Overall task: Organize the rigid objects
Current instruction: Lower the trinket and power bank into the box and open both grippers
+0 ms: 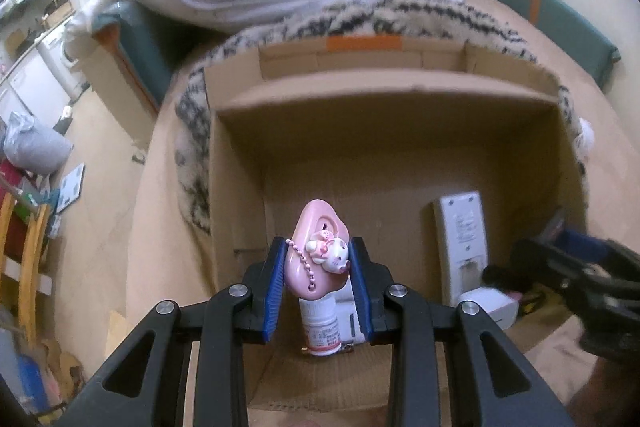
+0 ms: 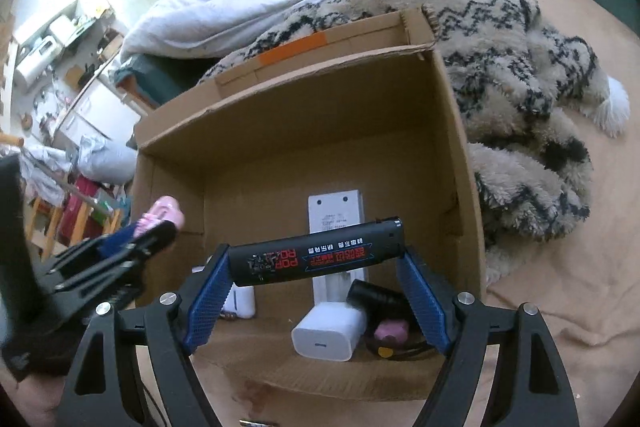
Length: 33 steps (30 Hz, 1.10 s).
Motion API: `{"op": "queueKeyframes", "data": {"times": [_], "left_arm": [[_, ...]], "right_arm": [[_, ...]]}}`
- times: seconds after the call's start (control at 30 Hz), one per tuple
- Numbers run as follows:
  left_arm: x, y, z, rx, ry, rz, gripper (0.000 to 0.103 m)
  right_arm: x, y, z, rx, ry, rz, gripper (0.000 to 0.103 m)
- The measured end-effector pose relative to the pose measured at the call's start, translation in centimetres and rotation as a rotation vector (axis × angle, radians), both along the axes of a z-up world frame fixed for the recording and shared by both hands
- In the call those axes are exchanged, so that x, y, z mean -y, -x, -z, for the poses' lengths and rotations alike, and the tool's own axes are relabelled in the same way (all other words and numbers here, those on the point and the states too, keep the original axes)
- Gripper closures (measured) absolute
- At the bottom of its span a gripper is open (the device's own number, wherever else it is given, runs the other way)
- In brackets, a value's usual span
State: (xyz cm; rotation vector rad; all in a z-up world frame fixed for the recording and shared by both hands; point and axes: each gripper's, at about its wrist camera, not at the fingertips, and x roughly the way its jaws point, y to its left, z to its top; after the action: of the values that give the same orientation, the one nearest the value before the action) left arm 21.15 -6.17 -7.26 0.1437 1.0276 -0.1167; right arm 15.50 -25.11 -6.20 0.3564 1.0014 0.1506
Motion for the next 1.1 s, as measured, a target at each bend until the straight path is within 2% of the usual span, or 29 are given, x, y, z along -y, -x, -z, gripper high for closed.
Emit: {"op": "queueKeyframes", "data": {"times": [0.2,0.43,0.73,0.77,0.8,0.83,0.87,0.97,1.1], "left_arm": [[0.5,-0.1,1.3,-0.014,-0.007,0.019,0.075],[1.0,0.2,2.1,-0.035,-0.023,0.031,0.075],[0.7,0.7,2.1,-0.043,-0.034,0.024,0.072],[0.7,0.7,1.9,-0.040,-0.031,0.024,0.067],[0.6,0.8,1.8,-0.036,-0.029,0.025,0.062],[0.7,0.9,1.6,-0.030,-0.027,0.027,0.050],[0.7,1.0,1.4,-0.024,-0.025,0.029,0.041],[0.7,1.4,0.9,-0.004,-0.026,0.034,0.032],[1.0,1.9,0.8,0.031,-0.082,0.043,0.031]], "right_arm": [[-0.2,-0.5,1.2,-0.044,0.013,0.008,0.016],[-0.6,-0.5,1.1,-0.033,0.050,0.001,0.016],[-0.5,-0.6,0.5,-0.023,-0.025,-0.014,0.016],[-0.4,-0.5,0.3,-0.011,-0.025,-0.014,0.015],[-0.4,-0.3,0.1,0.001,-0.023,-0.011,0.010],[-0.3,-0.2,-0.1,0.012,-0.025,-0.008,0.004],[-0.2,-0.1,-0.3,0.020,-0.030,-0.005,0.003],[-0.2,0.0,-0.4,0.022,-0.031,0.003,0.002],[-0.1,0.2,-0.4,0.020,-0.032,0.009,0.002]]}}
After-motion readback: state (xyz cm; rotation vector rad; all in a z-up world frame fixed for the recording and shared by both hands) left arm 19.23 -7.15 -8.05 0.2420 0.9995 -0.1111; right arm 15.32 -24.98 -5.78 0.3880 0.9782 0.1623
